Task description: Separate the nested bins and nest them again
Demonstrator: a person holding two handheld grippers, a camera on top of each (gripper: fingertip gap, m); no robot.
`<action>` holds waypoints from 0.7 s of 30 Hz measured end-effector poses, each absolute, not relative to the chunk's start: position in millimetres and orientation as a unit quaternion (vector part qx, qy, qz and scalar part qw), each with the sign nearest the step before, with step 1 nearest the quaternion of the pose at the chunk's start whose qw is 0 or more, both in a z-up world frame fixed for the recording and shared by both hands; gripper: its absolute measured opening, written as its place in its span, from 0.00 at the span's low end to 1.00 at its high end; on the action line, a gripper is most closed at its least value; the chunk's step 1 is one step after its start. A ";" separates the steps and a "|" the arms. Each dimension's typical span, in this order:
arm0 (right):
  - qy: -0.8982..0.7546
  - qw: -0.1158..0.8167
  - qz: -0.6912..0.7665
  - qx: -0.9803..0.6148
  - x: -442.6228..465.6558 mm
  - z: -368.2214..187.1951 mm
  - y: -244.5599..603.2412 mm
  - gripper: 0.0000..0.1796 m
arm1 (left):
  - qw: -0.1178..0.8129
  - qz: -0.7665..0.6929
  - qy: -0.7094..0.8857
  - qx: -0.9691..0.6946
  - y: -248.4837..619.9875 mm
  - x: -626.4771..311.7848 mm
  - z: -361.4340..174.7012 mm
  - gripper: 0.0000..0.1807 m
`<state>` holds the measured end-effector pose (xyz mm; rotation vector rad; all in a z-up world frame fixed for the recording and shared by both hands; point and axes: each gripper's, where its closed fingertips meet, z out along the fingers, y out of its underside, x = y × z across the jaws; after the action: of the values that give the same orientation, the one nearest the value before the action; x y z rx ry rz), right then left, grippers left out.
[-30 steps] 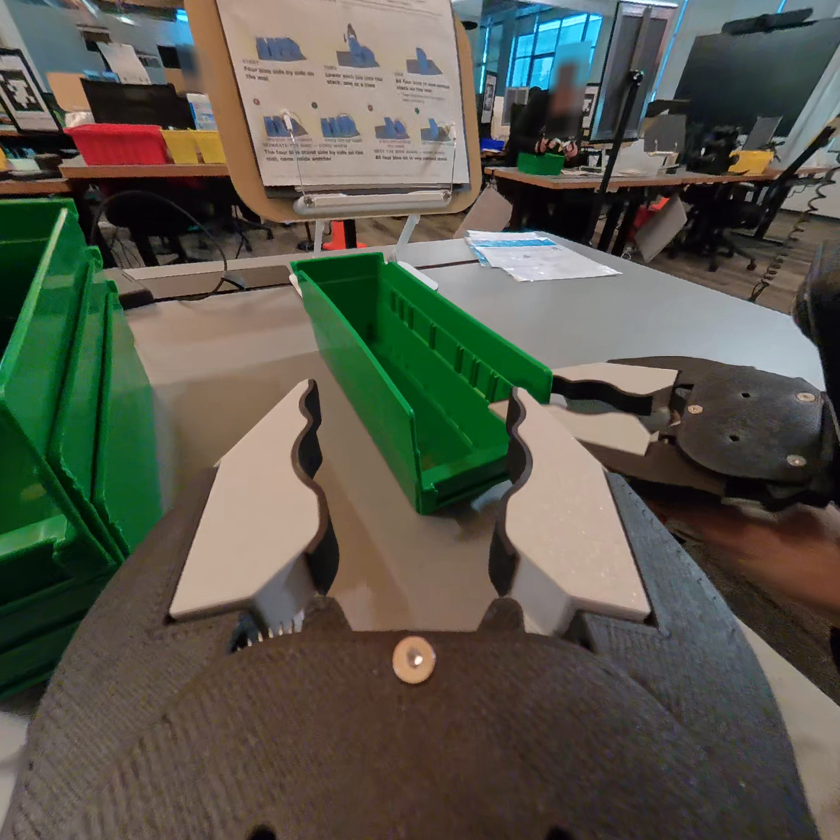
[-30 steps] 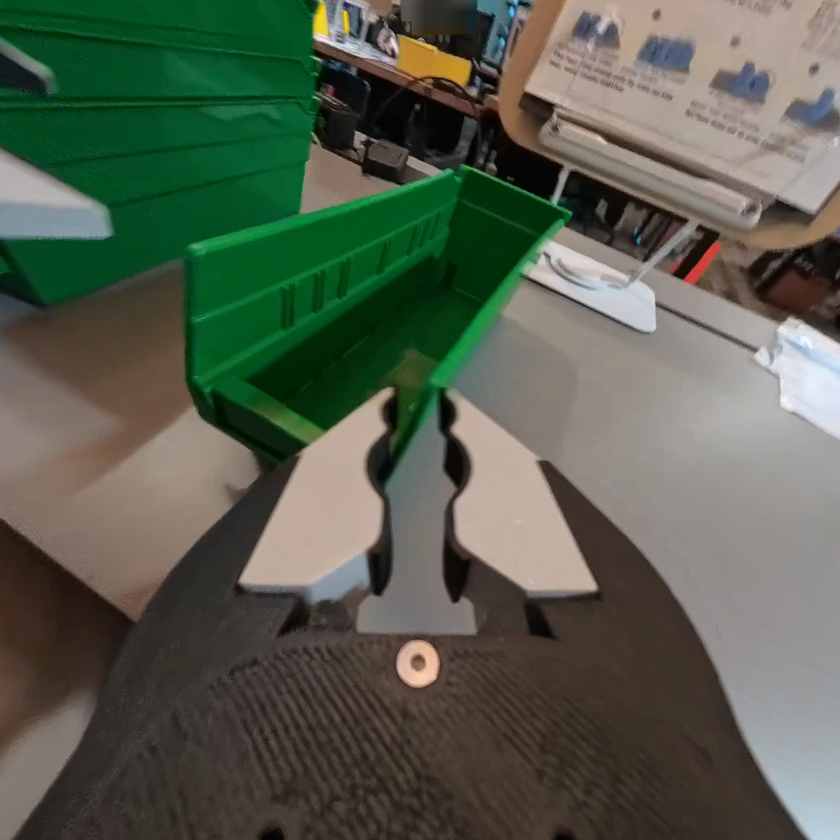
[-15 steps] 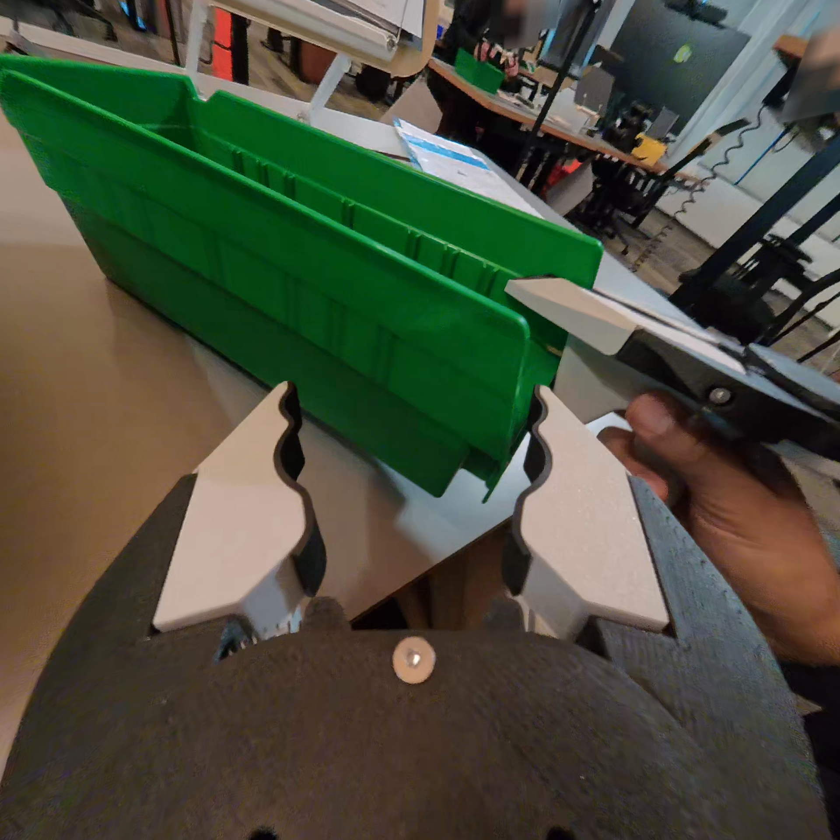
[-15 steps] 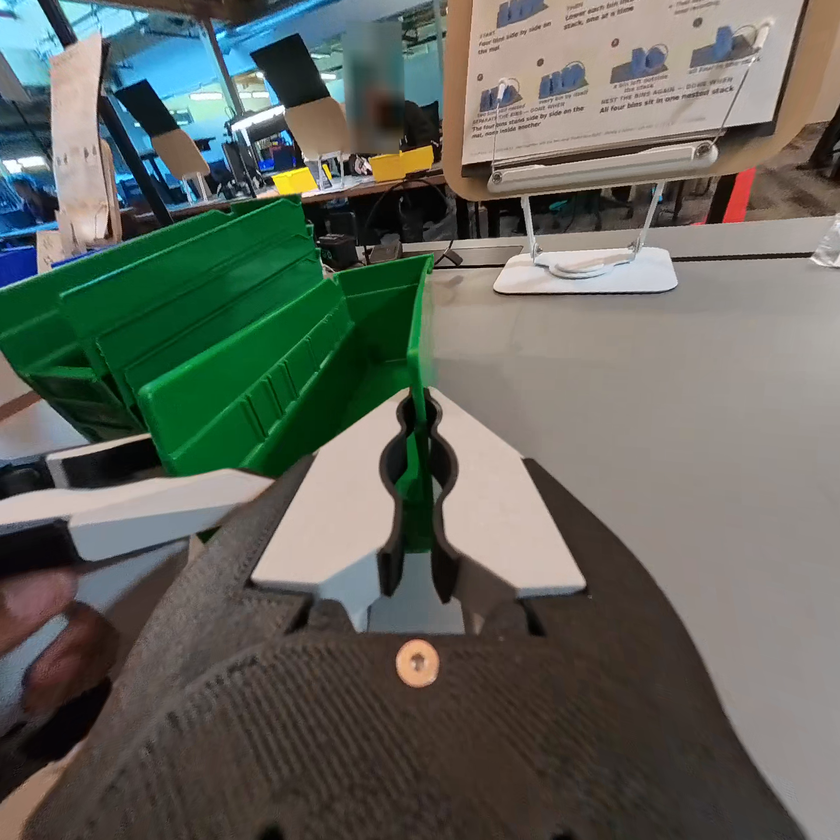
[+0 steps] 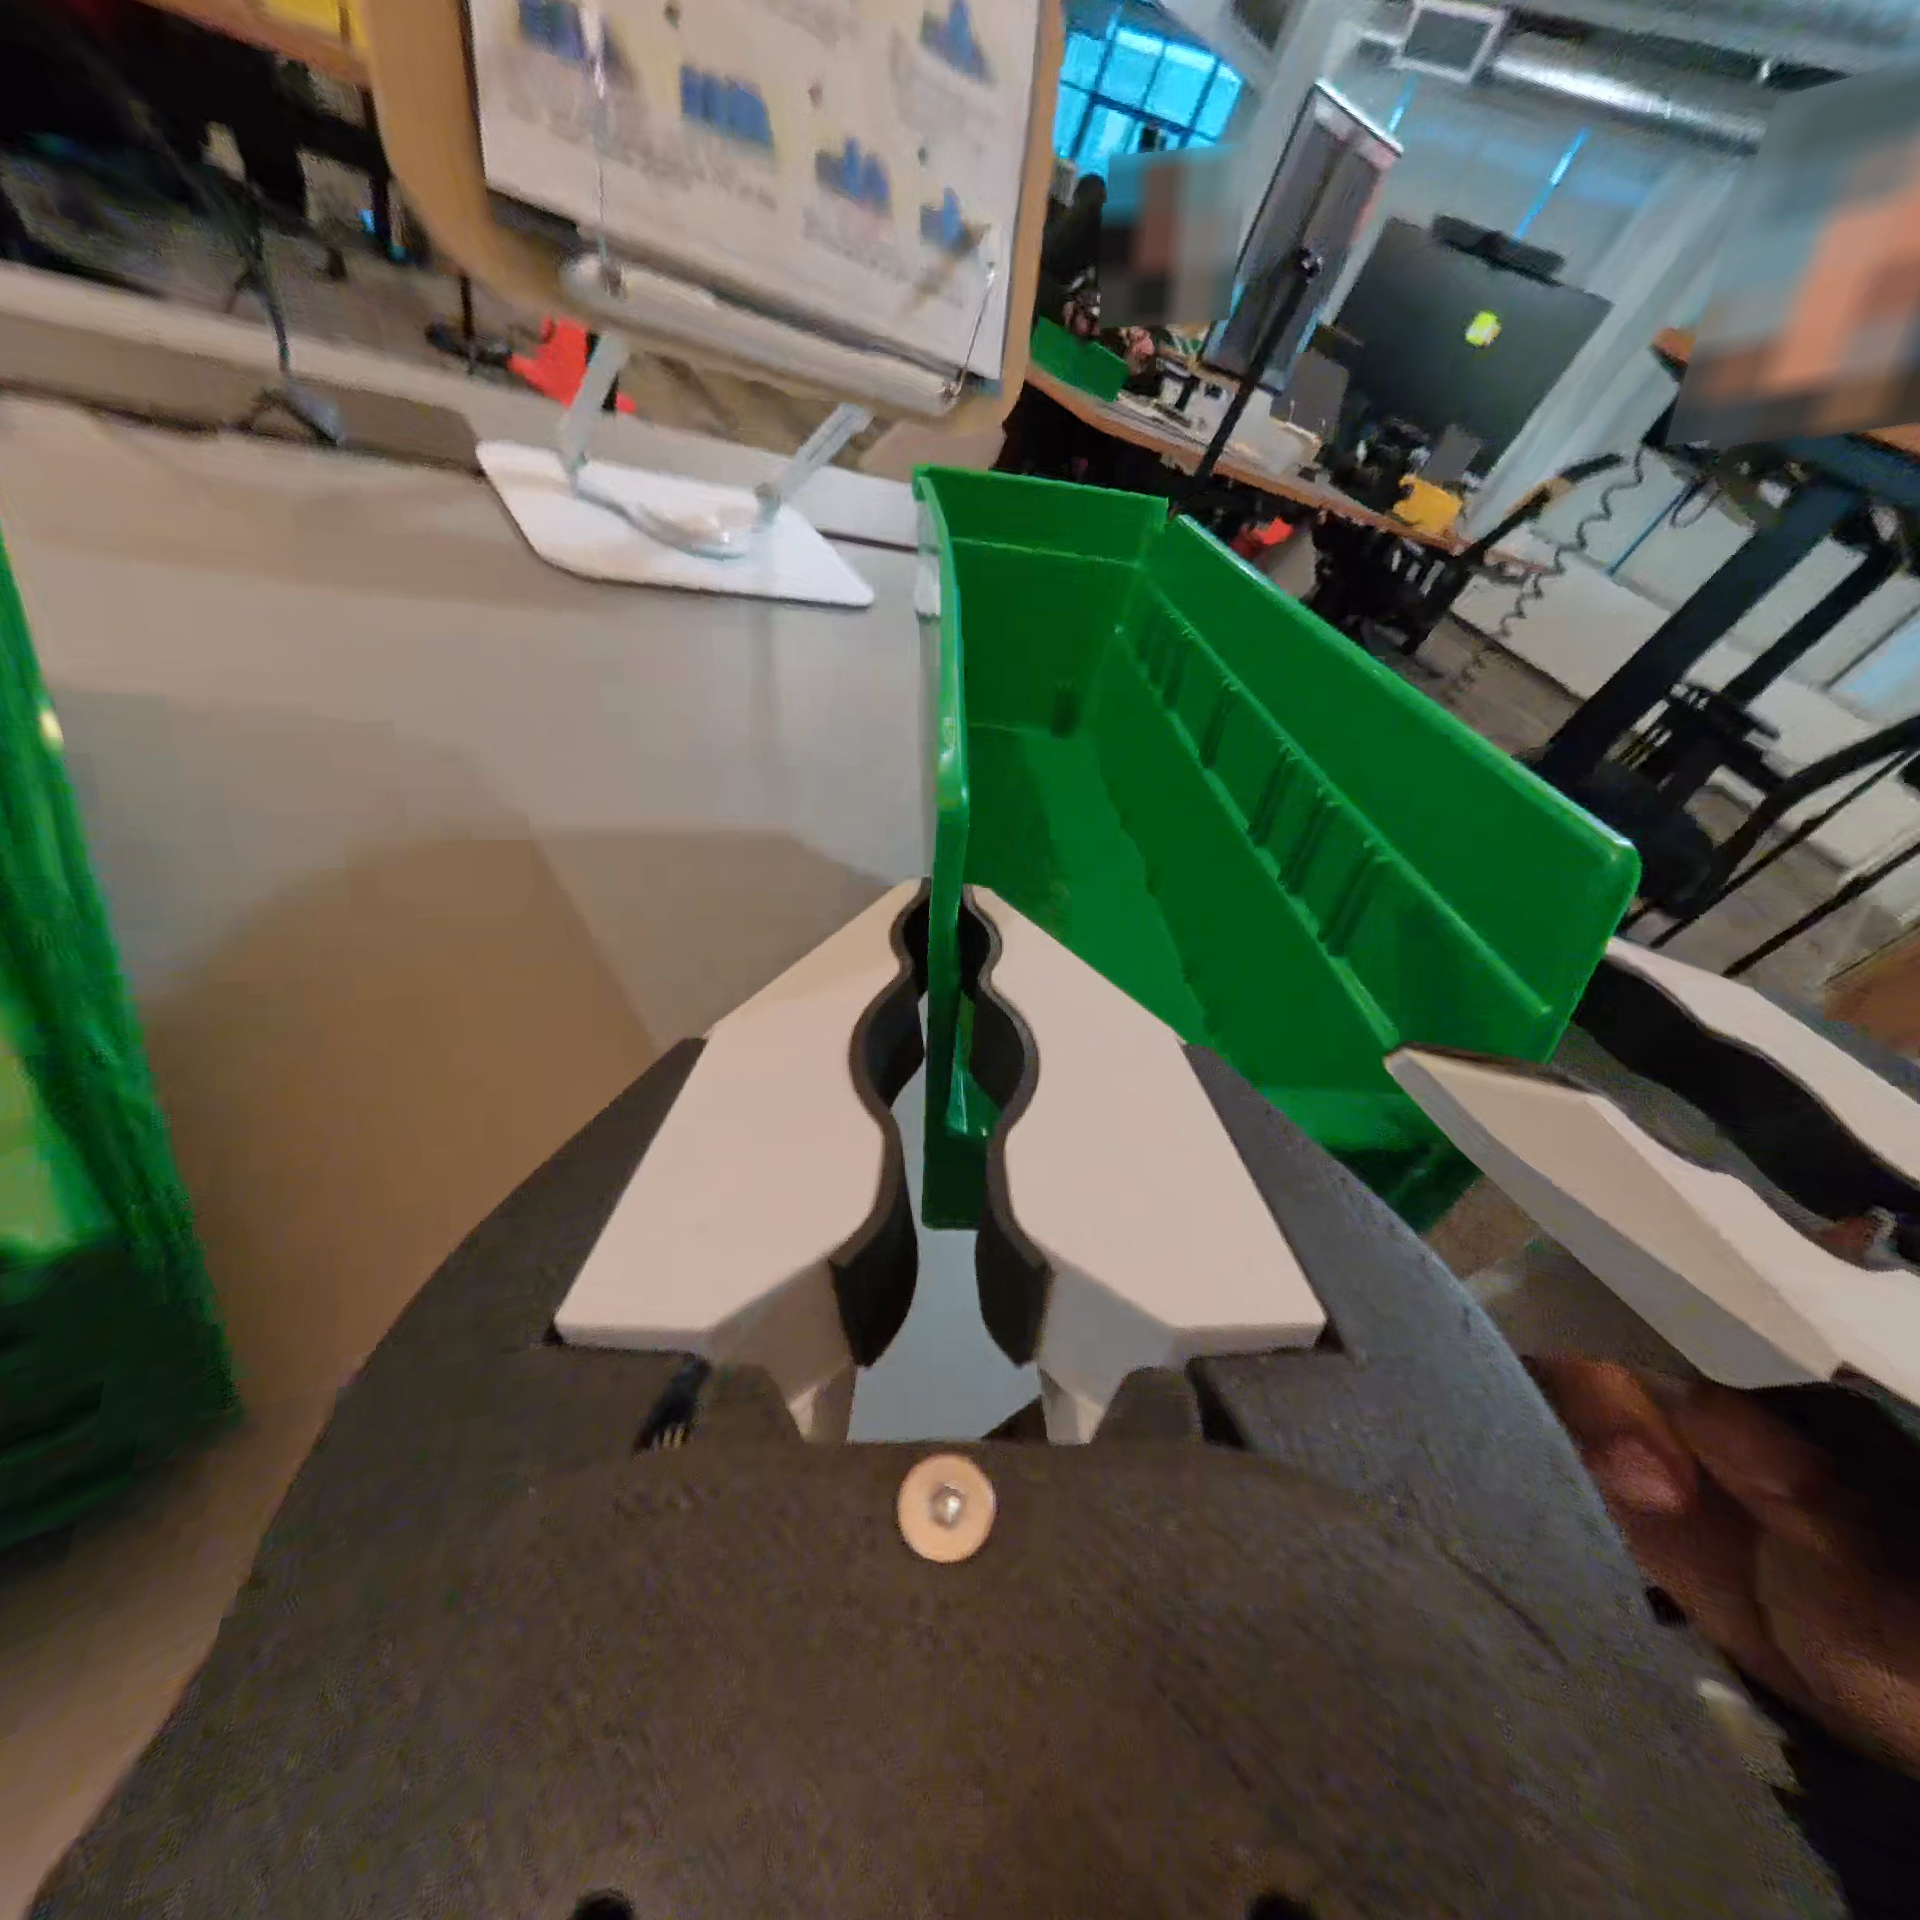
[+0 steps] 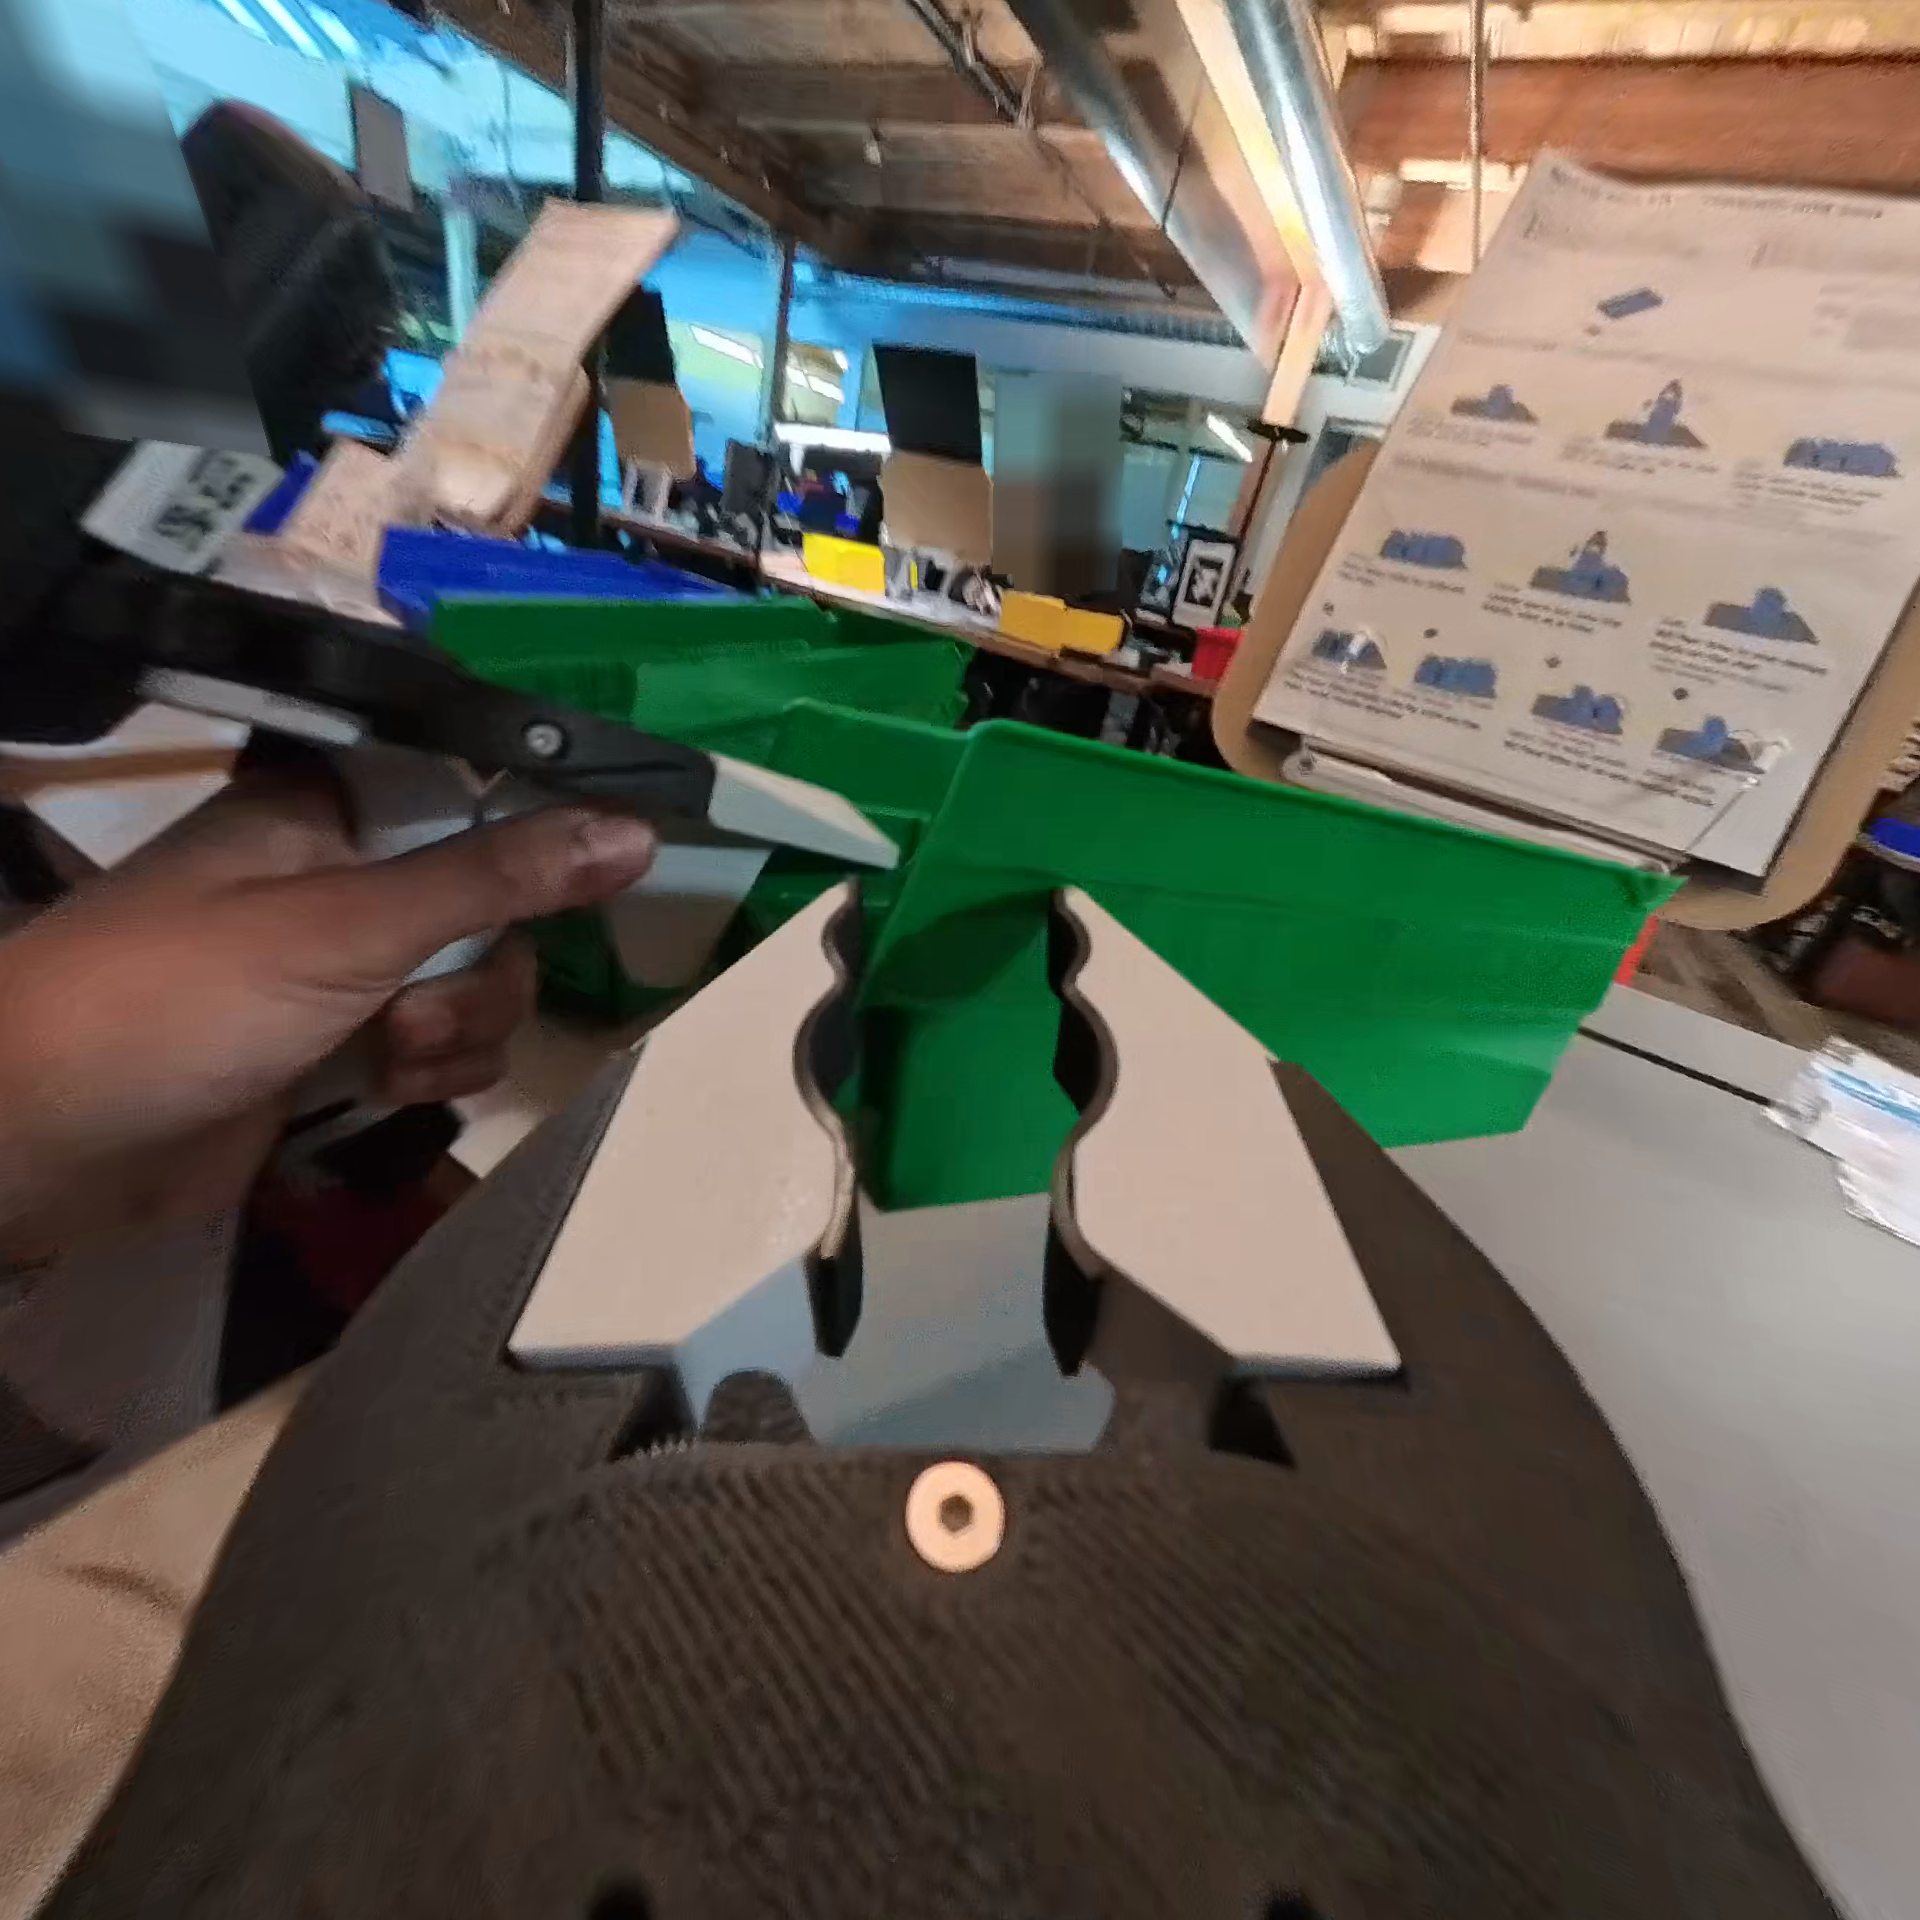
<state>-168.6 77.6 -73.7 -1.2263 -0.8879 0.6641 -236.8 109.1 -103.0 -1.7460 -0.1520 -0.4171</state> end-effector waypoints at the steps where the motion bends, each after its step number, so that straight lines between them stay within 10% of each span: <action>1: -0.387 0.679 0.317 -0.538 -167.1 -66.3 69.6 0.17 | 0.633 -0.166 -0.052 -0.755 106.8 -240.0 -89.1 0.00; 10: -0.401 0.688 0.345 -0.497 -169.3 -60.8 48.1 0.17 | 0.747 -0.028 -0.103 -0.657 60.6 -351.1 29.0 0.00; 21: -0.411 0.628 0.361 -0.553 -180.0 -97.8 70.9 0.08 | 0.718 0.060 -0.189 -0.667 31.6 -438.2 -10.8 0.00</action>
<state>-180.0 70.9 -97.8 -1.2680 -0.9410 0.8272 -438.2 31.6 -10.8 -1.4747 -0.4174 0.1330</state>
